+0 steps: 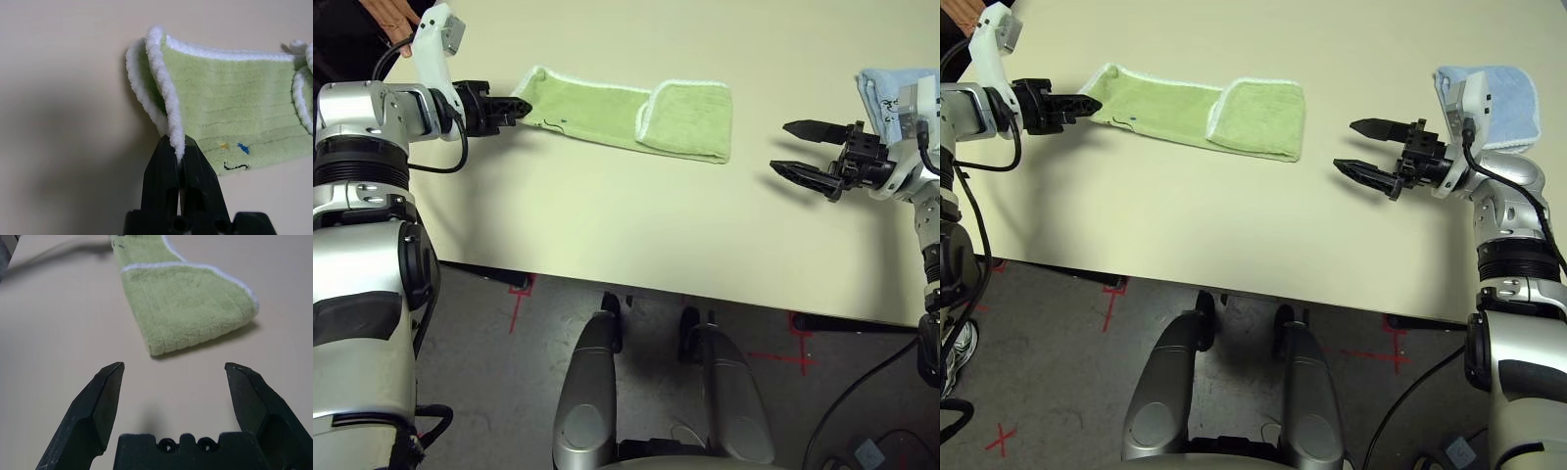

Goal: Fold the towel and set it aside.

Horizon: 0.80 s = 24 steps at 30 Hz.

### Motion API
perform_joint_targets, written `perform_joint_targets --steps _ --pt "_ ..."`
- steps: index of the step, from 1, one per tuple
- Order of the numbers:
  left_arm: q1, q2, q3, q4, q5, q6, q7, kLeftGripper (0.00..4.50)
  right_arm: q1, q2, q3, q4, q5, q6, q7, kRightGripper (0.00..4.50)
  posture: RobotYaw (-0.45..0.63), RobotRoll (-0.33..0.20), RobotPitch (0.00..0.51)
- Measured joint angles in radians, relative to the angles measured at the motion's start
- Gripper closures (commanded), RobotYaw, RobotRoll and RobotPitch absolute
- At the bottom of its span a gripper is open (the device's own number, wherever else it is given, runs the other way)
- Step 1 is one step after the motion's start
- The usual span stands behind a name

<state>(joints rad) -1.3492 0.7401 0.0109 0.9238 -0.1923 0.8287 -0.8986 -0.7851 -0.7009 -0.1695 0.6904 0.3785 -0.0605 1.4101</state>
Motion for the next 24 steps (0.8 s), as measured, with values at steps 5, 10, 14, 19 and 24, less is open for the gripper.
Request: perform_joint_targets --steps 5,10,14,19,24 --pt "-0.044 -0.003 -0.022 0.037 0.038 -0.079 -0.032 4.45 0.008 -0.024 0.000 0.032 -0.007 -0.031 0.007 0.00 0.09 0.000 0.360" --pt "-0.139 -0.038 -0.057 0.033 0.070 -0.150 -0.102 4.45 -0.013 -0.026 -0.001 0.078 -0.008 -0.051 -0.002 0.00 0.10 0.000 0.362" --pt "-0.167 -0.080 -0.126 0.022 0.099 -0.177 -0.207 4.45 -0.037 -0.024 0.000 0.101 -0.009 -0.069 -0.002 0.00 0.10 0.000 0.357" --pt "-0.174 -0.113 -0.161 -0.065 0.098 -0.129 -0.313 4.45 -0.043 -0.017 0.000 0.112 -0.017 -0.077 -0.001 0.00 0.10 0.000 0.353" --pt "-0.177 -0.176 -0.155 -0.164 0.072 -0.057 -0.337 4.45 -0.051 -0.014 0.000 0.119 -0.019 -0.087 -0.001 0.00 0.10 0.000 0.348"
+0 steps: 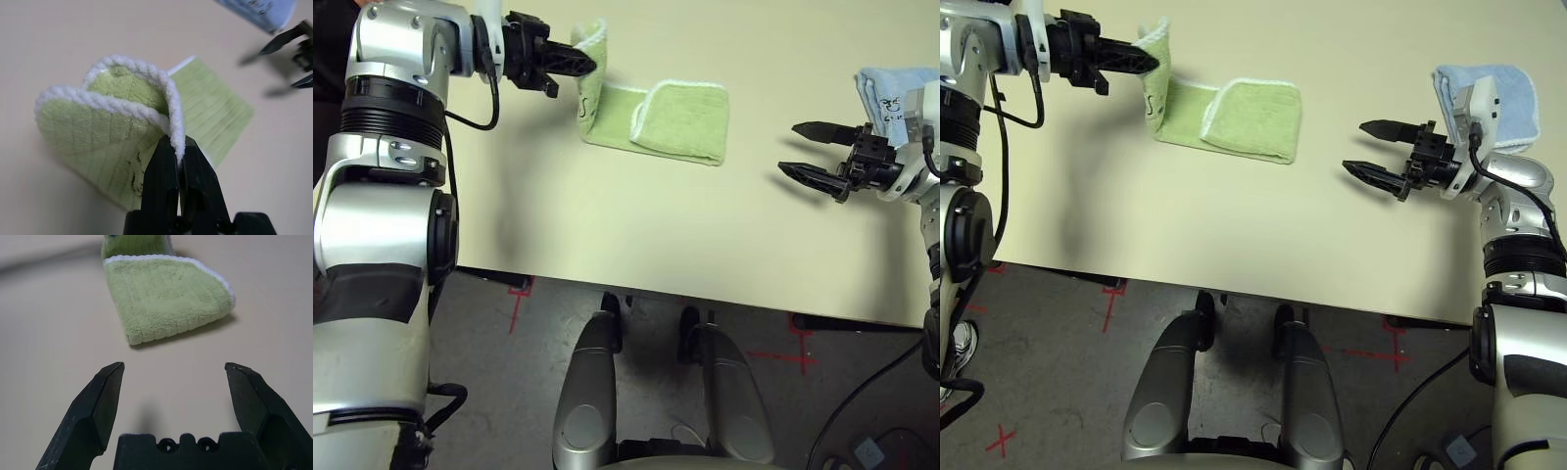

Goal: Fold the towel and set it aside.

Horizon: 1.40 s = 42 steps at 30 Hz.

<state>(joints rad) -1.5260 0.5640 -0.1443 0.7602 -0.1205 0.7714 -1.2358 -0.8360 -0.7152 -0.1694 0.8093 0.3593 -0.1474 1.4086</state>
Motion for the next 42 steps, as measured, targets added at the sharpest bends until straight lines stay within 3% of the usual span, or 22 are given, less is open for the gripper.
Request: perform_joint_targets --steps 14,25,33,40,42 --pt "-0.030 -0.195 0.046 -0.034 -0.046 0.066 0.109 4.45 -0.007 0.008 0.000 0.016 -0.009 -0.022 -0.006 0.00 0.09 0.000 0.334" --pt "-0.031 -0.223 0.014 -0.034 -0.057 0.077 0.100 4.45 -0.007 0.008 0.000 0.016 -0.009 -0.031 -0.011 0.00 0.09 0.000 0.336" --pt "0.040 -0.336 -0.011 0.014 -0.033 0.036 0.198 4.45 -0.007 0.010 0.001 0.016 -0.011 -0.034 -0.018 0.00 0.08 0.000 0.335" --pt "0.040 -0.366 -0.004 0.086 -0.027 -0.021 0.261 4.45 -0.006 0.011 0.001 0.013 -0.011 -0.034 -0.021 0.00 0.07 0.000 0.335" --pt "0.040 -0.366 -0.005 0.088 -0.022 -0.028 0.258 3.96 -0.003 0.011 0.001 0.012 -0.011 -0.034 -0.021 0.00 0.07 0.000 0.335"
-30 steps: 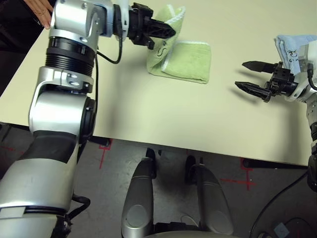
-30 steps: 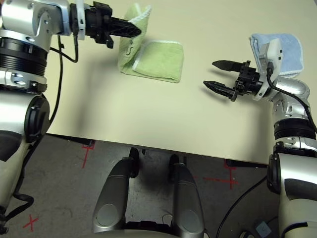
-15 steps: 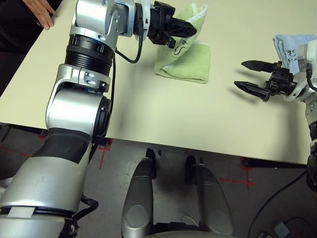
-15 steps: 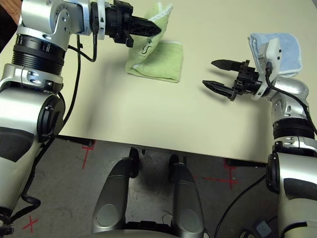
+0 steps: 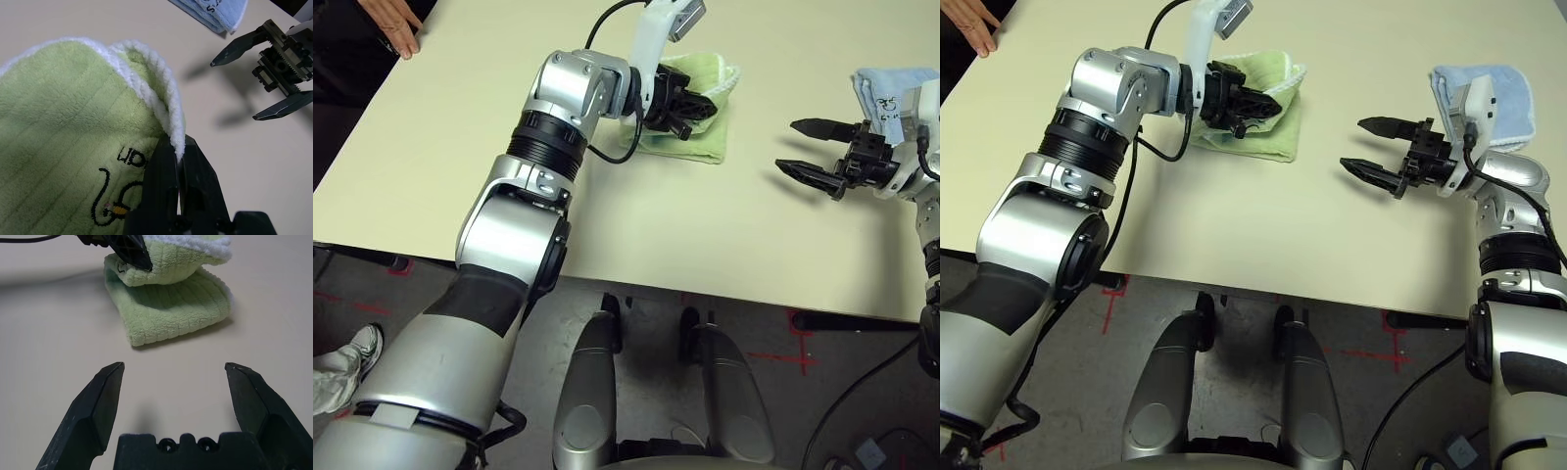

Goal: Fold the towel and set it aside.

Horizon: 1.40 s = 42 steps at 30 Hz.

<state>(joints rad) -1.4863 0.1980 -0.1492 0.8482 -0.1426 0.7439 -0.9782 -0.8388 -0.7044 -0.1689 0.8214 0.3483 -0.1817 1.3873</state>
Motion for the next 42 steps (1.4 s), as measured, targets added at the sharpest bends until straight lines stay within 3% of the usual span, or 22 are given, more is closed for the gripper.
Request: perform_joint_targets --steps 6,11,16,21,24,27,34,35,41,42 --pt "0.002 0.015 -0.022 -0.030 -0.002 0.024 -0.079 1.85 -0.001 0.000 0.001 -0.001 -0.003 0.000 -0.003 0.00 0.08 0.000 0.336" --pt "0.033 0.109 -0.029 -0.169 -0.061 0.044 -0.279 0.03 -0.032 0.009 0.003 0.013 -0.018 -0.002 -0.003 0.00 0.08 0.000 0.339" --pt "0.081 0.249 0.039 -0.196 -0.132 -0.112 -0.459 0.03 -0.083 0.042 0.008 0.054 -0.026 -0.006 -0.003 0.00 0.08 0.000 0.345" --pt "0.101 0.315 0.116 -0.052 -0.130 -0.397 -0.489 0.03 -0.122 0.086 0.008 0.083 -0.030 -0.007 -0.003 0.00 0.09 0.000 0.342" --pt "0.160 0.331 0.150 0.034 -0.129 -0.609 -0.533 0.00 -0.145 0.111 0.008 0.086 -0.030 0.000 -0.002 0.59 0.10 0.000 0.339" --pt "0.211 0.334 0.160 0.119 -0.121 -0.757 -0.578 0.00 -0.161 0.123 0.008 0.091 -0.031 0.008 -0.001 1.64 0.10 0.000 0.336" --pt "0.201 0.318 0.170 0.250 -0.089 -0.964 -0.601 0.00 -0.194 0.127 0.011 0.096 -0.035 0.021 0.008 4.32 0.08 0.000 0.330" --pt "0.199 0.315 0.170 0.269 -0.085 -0.979 -0.600 0.00 -0.194 0.128 0.012 0.095 -0.035 0.023 0.010 4.48 0.08 0.000 0.329" --pt "0.171 0.297 0.175 0.311 -0.069 -1.025 -0.591 0.00 -0.189 0.133 0.027 0.065 -0.035 0.041 0.016 4.48 0.08 0.000 0.321" --pt "0.164 0.295 0.176 0.312 -0.066 -1.029 -0.587 0.19 -0.189 0.133 0.028 0.061 -0.035 0.045 0.016 4.50 0.08 0.000 0.320"
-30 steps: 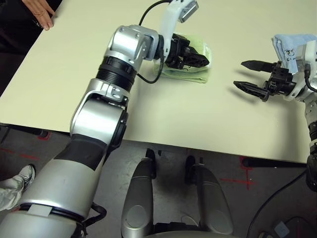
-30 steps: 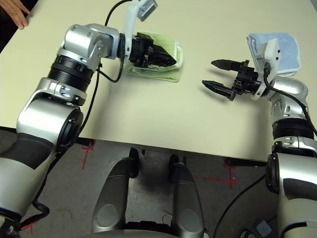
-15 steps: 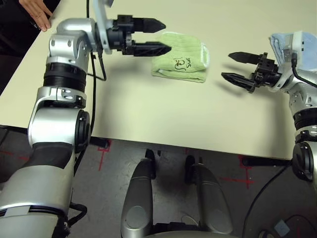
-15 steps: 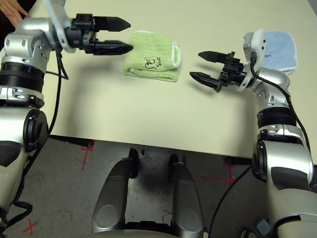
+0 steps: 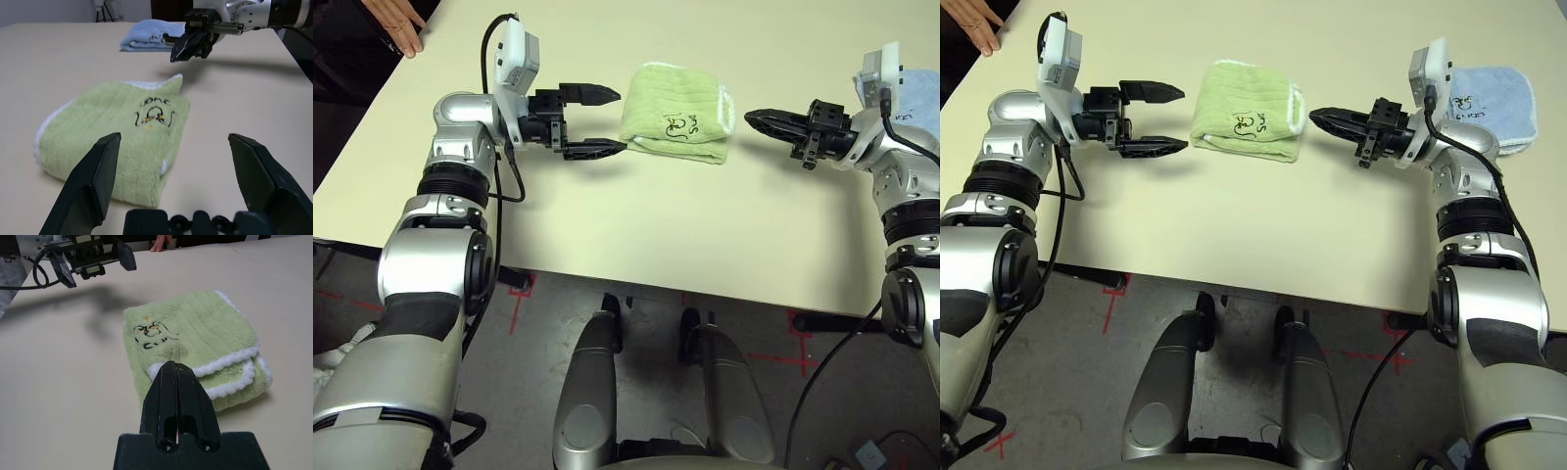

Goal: Fold the towel and set it aside.

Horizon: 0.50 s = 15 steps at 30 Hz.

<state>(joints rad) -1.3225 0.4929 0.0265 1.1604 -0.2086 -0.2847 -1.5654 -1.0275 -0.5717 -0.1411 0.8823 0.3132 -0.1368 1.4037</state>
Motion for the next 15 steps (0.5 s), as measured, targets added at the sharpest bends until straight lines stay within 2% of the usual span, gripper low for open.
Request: perform_joint_targets --steps 3,12,15 --pt "-0.006 -0.002 0.004 0.010 0.008 -0.012 0.015 0.94 0.005 0.001 0.001 -0.020 0.001 0.010 -0.001 4.50 0.08 0.000 0.320" --pt "-0.026 -0.009 0.014 0.058 0.032 -0.022 0.066 4.42 0.003 0.049 0.003 -0.038 0.003 0.028 -0.026 4.50 0.09 0.000 0.324" --pt "-0.044 -0.034 0.027 0.075 0.041 -0.016 0.143 4.49 -0.044 0.088 0.001 -0.007 0.002 0.019 -0.071 4.50 0.09 0.000 0.325"
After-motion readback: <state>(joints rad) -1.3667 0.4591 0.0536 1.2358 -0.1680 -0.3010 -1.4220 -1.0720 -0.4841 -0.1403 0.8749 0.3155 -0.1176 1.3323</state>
